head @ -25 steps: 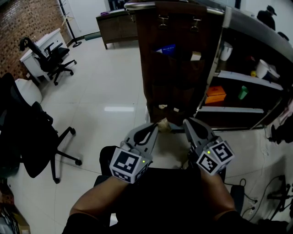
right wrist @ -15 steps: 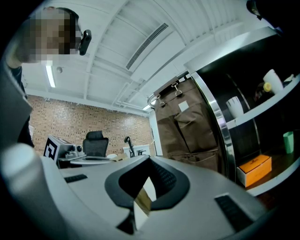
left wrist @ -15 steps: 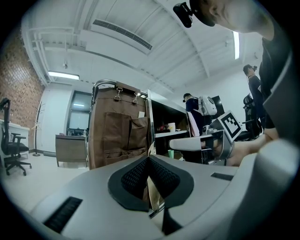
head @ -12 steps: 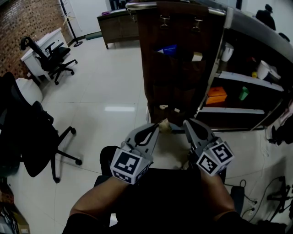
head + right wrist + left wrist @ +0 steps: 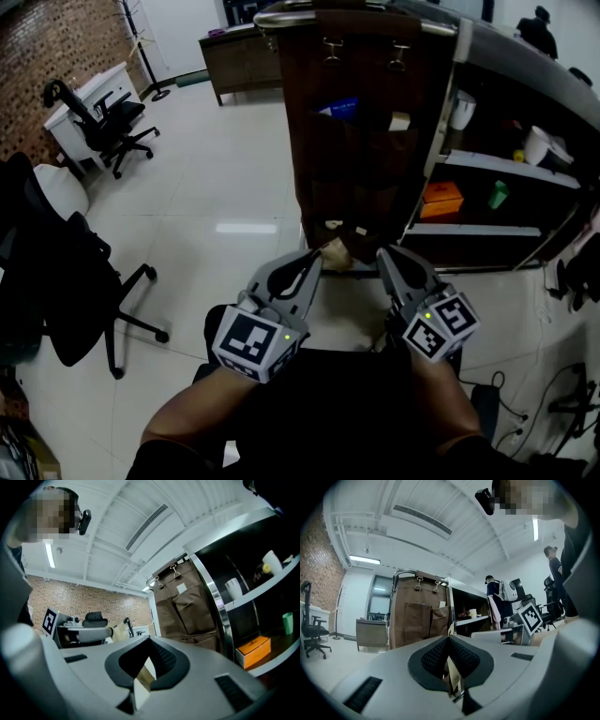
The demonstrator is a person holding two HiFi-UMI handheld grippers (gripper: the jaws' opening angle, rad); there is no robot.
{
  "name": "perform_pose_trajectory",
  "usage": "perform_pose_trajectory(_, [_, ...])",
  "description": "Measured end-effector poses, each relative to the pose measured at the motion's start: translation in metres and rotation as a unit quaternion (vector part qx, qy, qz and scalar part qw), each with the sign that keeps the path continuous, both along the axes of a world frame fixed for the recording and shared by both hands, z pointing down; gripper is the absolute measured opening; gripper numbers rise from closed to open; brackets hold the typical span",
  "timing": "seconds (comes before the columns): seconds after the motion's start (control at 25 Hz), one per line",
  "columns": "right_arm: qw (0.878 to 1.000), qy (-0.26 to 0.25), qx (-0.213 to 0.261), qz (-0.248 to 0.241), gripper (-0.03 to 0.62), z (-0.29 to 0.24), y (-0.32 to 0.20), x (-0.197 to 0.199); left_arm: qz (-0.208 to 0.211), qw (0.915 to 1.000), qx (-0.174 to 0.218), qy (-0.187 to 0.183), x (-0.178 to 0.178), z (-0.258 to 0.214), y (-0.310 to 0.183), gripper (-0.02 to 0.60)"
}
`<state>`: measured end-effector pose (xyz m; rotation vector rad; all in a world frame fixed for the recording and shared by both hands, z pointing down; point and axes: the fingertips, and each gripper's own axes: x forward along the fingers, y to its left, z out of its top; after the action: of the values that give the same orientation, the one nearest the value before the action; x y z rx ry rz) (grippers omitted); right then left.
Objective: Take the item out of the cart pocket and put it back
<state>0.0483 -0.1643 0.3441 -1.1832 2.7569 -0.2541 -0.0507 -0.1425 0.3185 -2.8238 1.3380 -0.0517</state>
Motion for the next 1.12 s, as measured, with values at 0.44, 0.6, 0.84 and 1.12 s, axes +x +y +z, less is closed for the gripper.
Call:
perform_pose_trajectory(0.44, [1.0,-0.007,-0.001,0.001,0.012,-0.001,-0.002,0.003,-0.03,0.9948,0.093,-0.027,-0.021,-0.095,-0.046,0.0])
perform_pose_trajectory(0.6, [1.0,-0.009,0.004,0.003,0.012,-0.006,-0.008,0.004,-0.034,0.9945,0.097,-0.023,-0.021,-0.108,-0.07,0.0])
perform_pose_trajectory(0.84, [1.0,-0.009,0.001,0.002,0.012,-0.004,-0.012,0.001,-0.048,0.9913,0.117,-0.034,-0.017,-0.127,-0.107,0.0])
perform_pose_trajectory(1.12, [1.0,-0.006,-0.005,0.003,0.012,0.0,-0.013,0.002,-0.061,0.9891,0.116,-0.068,-0.011,-0.121,-0.149,0.0])
